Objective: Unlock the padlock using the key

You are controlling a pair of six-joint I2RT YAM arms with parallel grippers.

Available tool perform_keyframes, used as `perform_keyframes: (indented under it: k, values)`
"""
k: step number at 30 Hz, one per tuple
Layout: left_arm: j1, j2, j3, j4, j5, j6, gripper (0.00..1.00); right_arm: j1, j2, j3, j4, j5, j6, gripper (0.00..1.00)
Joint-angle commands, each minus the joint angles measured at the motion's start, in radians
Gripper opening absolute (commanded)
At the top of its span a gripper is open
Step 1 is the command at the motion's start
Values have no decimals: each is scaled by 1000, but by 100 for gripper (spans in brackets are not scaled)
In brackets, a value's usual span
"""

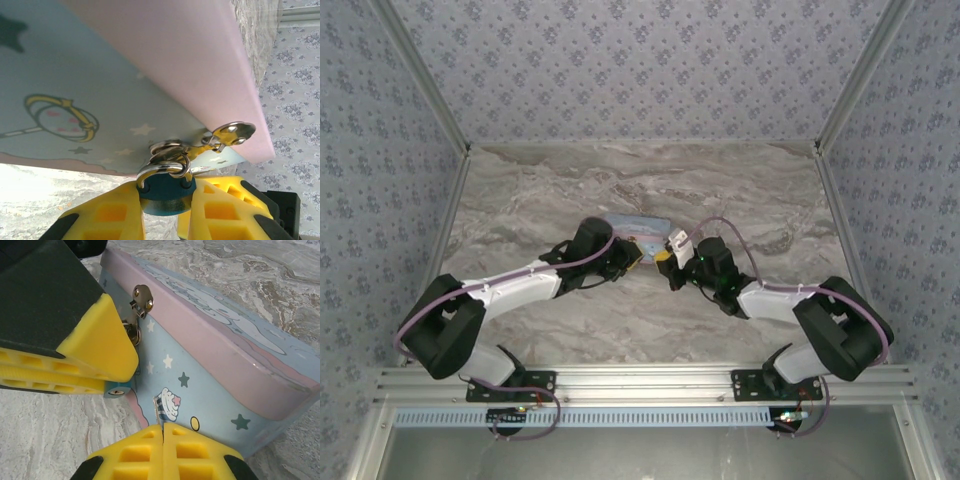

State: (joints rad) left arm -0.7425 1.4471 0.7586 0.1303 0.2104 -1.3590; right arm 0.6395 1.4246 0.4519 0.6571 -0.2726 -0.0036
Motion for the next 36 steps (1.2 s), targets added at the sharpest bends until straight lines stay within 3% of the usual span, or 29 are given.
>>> perform_keyframes:
  k: [1,17,36]
  values:
    - [-9,-44,13,4,49,-2,13,-9,-17,-12,-44,60,15,0]
    - [-1,-29,21,11,70,24,13,11,-96,-32,-133,-85,59,0]
    - [1,-16,19,24,87,26,13,13,-37,53,-145,-87,63,0]
